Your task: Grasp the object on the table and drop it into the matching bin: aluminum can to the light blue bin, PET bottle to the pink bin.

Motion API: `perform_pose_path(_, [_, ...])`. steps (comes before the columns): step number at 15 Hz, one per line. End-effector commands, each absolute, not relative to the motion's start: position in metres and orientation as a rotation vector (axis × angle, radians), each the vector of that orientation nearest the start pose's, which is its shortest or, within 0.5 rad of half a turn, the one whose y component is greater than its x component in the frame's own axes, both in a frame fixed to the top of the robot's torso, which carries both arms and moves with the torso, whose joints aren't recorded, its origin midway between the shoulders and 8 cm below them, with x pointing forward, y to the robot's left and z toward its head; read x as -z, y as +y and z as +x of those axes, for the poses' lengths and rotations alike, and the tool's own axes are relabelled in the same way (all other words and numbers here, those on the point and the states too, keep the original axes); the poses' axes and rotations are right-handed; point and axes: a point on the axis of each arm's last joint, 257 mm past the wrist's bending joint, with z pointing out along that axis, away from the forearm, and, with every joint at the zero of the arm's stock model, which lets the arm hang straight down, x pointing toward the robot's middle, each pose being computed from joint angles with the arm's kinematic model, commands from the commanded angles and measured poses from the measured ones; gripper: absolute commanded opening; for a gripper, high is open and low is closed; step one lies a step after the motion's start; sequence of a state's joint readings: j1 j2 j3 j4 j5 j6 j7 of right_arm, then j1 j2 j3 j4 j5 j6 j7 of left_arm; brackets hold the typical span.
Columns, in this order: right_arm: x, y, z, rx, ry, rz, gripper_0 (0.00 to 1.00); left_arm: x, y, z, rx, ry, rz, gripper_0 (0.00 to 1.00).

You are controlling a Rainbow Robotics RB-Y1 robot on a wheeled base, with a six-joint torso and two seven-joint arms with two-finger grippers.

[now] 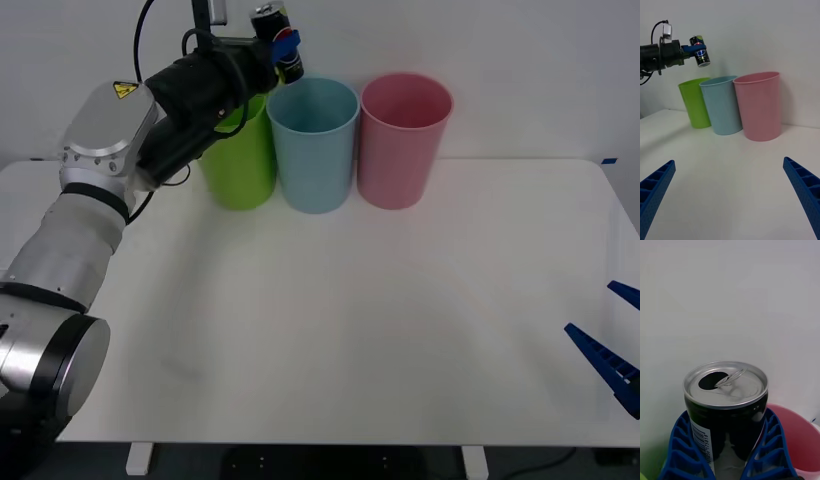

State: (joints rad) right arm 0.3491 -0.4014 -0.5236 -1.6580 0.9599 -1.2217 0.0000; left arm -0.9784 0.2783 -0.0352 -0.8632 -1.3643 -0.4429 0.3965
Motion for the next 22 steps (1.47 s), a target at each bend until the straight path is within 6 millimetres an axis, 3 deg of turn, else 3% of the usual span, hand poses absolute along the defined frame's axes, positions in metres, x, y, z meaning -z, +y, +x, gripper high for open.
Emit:
perform_pose_path(1, [0.169, -0.33, 0.342, -0.567, 1.441, -0.465, 1.0, -0.021, 0.05, 0.721, 0.603, 1.44, 0.299, 0.0])
perform_pose_path(6, [0.169, -0.33, 0.342, -0.567, 1.441, -0.465, 1.0, -0.015, 0.03, 0.728, 0.549, 1.448, 0.294, 0.02])
perform_pose_path(10, [0.169, -0.33, 0.342, -0.567, 1.441, -0.465, 1.0, -0.015, 0.029, 0.727, 0.544, 1.446, 0.3, 0.06])
perform_pose_path(11, [0.169, -0.33, 0.342, -0.567, 1.441, -0.465, 1.0, -0.013, 0.03, 0.727, 0.544, 1.448, 0.299, 0.17])
perform_pose_path(12, [0.169, -0.33, 0.342, -0.567, 1.441, -0.465, 1.0, -0.014, 0.03, 0.727, 0.549, 1.447, 0.295, 0.64])
perform_pose_path(13, [0.169, -0.33, 0.342, -0.567, 1.441, -0.465, 1.0, -0.014, 0.031, 0.728, 0.543, 1.446, 0.299, 1.0])
perform_pose_path(22, [0.169, -0.33, 0.342, -0.567, 1.441, -0.465, 1.0, -0.018, 0.038, 0.728, 0.57, 1.44, 0.274, 1.0])
